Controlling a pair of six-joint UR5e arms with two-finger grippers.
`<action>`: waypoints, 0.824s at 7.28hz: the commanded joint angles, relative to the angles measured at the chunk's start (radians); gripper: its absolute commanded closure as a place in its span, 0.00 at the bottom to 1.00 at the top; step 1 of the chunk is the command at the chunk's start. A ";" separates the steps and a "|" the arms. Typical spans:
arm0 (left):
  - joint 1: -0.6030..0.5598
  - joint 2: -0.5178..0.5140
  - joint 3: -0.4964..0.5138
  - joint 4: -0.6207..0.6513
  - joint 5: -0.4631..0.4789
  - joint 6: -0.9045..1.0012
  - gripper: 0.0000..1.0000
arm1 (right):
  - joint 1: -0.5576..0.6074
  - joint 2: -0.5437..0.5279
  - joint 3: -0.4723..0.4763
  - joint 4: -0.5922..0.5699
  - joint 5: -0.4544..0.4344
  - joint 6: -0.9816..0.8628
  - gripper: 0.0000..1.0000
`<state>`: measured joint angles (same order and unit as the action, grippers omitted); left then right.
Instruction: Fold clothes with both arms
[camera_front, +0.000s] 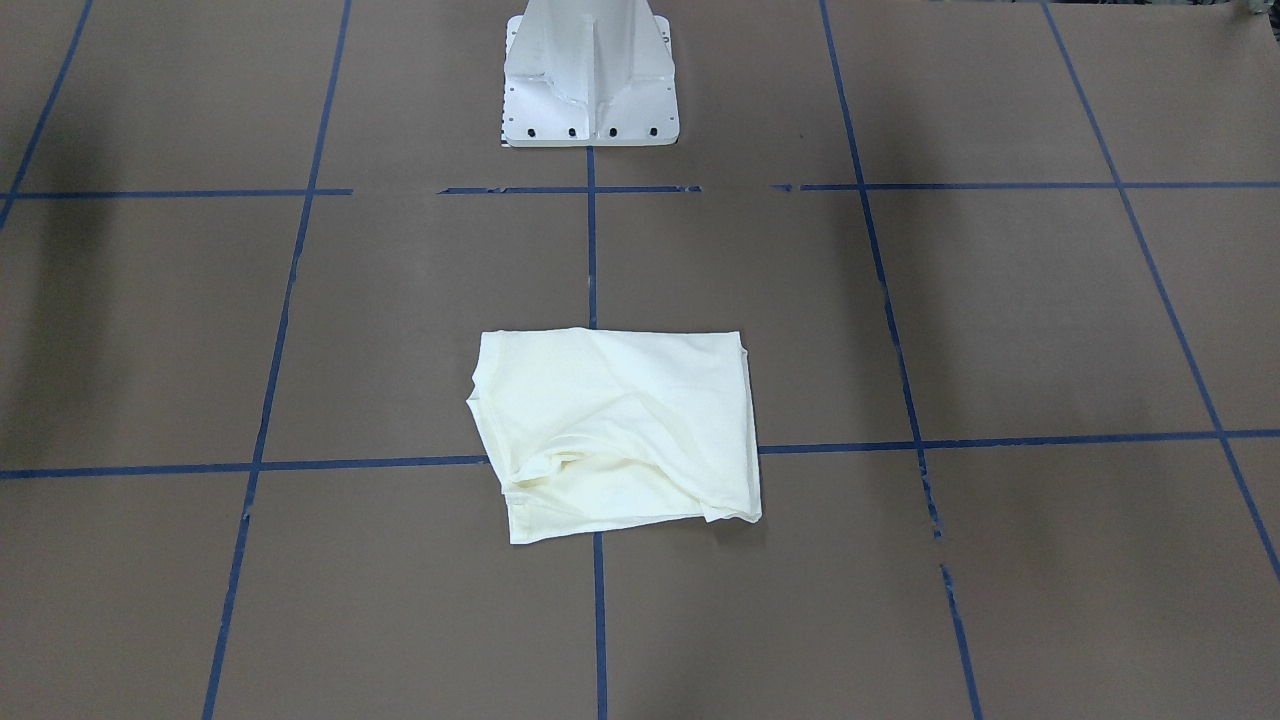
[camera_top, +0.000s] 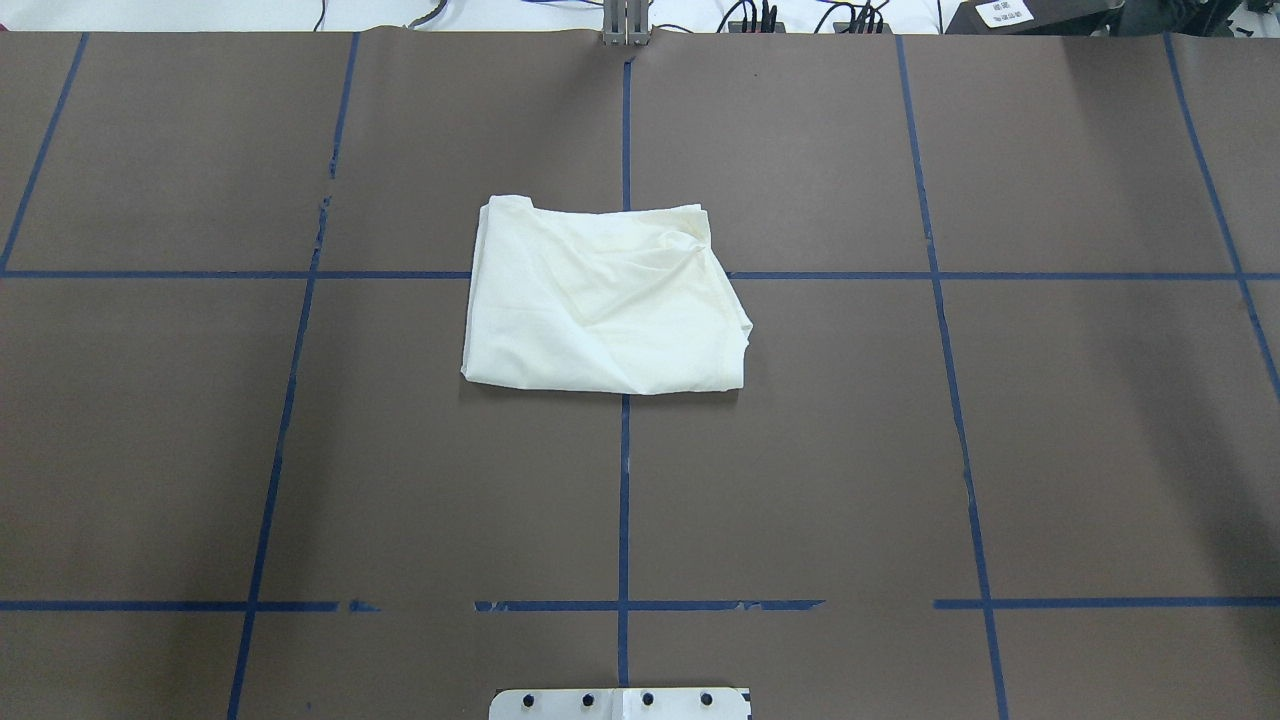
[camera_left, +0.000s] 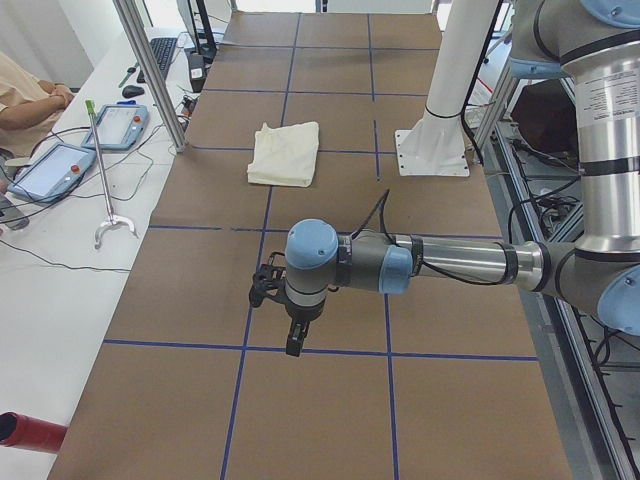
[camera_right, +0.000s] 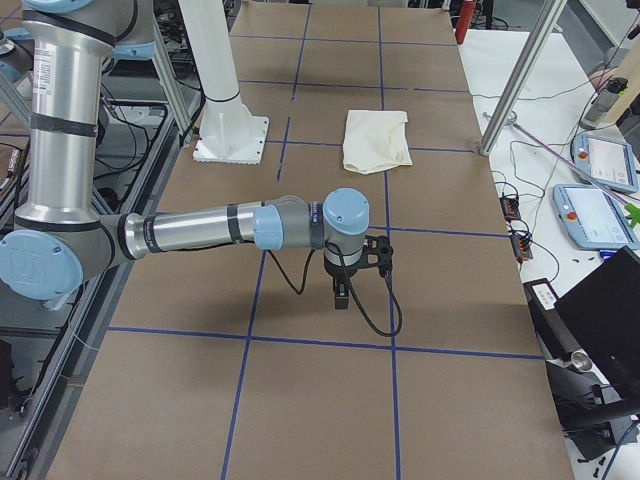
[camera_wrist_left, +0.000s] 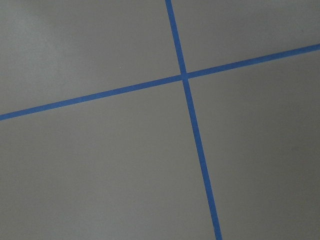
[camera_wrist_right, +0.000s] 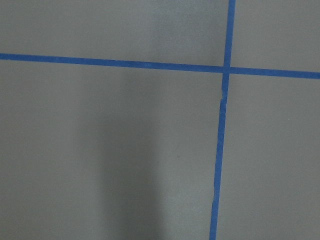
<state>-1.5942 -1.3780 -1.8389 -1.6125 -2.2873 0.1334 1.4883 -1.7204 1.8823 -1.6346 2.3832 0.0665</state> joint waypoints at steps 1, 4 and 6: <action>0.000 -0.001 -0.040 0.072 -0.014 0.000 0.00 | 0.000 -0.004 -0.002 0.005 -0.007 0.006 0.00; 0.034 0.002 -0.034 0.075 -0.116 -0.001 0.00 | 0.000 -0.001 -0.002 0.005 -0.004 0.013 0.00; 0.075 0.001 -0.034 0.074 -0.115 -0.006 0.00 | 0.000 -0.002 0.000 0.005 -0.007 0.001 0.00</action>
<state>-1.5425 -1.3763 -1.8735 -1.5376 -2.3968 0.1297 1.4880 -1.7216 1.8806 -1.6291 2.3768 0.0748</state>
